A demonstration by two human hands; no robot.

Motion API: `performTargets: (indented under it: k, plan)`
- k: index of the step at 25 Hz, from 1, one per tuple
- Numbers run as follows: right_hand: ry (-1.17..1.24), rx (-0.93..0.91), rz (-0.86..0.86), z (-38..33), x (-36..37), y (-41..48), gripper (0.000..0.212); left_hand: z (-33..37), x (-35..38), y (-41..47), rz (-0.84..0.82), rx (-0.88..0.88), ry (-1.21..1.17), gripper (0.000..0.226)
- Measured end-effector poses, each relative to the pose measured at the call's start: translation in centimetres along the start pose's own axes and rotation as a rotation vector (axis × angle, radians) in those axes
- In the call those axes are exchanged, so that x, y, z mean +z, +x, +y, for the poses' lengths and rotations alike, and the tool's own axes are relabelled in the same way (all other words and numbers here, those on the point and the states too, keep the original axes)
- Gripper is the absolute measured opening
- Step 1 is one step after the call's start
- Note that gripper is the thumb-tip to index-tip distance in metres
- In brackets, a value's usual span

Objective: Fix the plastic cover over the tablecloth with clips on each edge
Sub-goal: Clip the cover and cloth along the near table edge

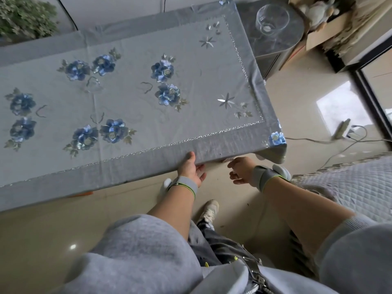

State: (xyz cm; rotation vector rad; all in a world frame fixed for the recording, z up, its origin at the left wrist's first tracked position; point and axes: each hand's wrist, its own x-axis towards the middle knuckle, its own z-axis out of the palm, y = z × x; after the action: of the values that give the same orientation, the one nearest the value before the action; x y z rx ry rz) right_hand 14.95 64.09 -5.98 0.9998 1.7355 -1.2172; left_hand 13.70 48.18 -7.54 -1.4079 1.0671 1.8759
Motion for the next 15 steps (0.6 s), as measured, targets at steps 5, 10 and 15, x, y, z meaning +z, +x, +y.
performTargets:
  k: [5,10,15]
  plan:
    - [0.014,-0.120,-0.063,0.6,-1.0,-0.4,0.020,0.0,0.0,-0.1,0.028,-0.008,0.061,0.036]
    - [-0.184,-0.050,-0.013,0.6,-1.3,-1.1,0.021,0.0,-0.1,-0.5,0.009,-0.019,0.050,0.045]
    - [-0.123,-0.011,-0.107,1.1,-0.1,-0.7,0.029,0.0,-0.5,0.0,-0.009,0.009,0.016,0.051]
